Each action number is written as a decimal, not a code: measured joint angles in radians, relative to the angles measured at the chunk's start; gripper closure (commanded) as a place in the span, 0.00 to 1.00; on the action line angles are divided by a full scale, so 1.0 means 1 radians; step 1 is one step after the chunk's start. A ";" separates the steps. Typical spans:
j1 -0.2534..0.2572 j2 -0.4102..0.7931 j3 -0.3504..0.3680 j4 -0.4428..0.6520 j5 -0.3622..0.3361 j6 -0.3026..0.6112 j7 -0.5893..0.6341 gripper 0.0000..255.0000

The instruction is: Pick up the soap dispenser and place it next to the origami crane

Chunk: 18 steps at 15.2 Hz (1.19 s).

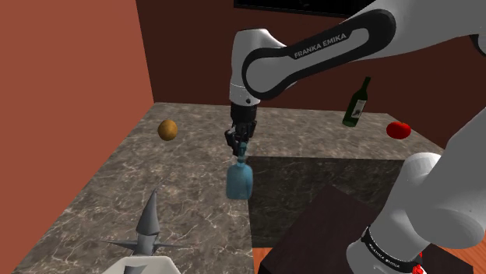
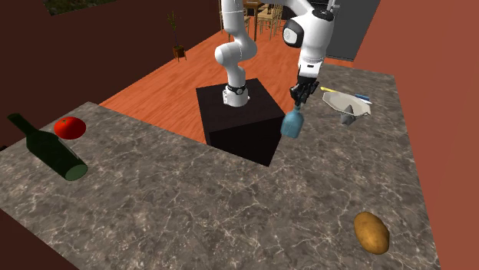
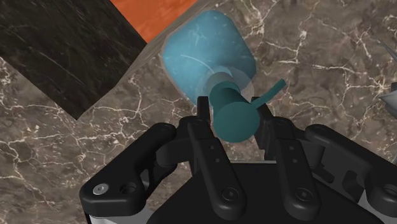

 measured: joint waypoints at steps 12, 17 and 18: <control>0.000 -0.002 0.000 0.014 0.000 -0.014 0.000 0.00; -0.003 -0.035 -0.006 0.087 -0.002 -0.121 0.000 0.00; -0.003 -0.035 -0.006 0.090 -0.002 -0.124 0.000 0.00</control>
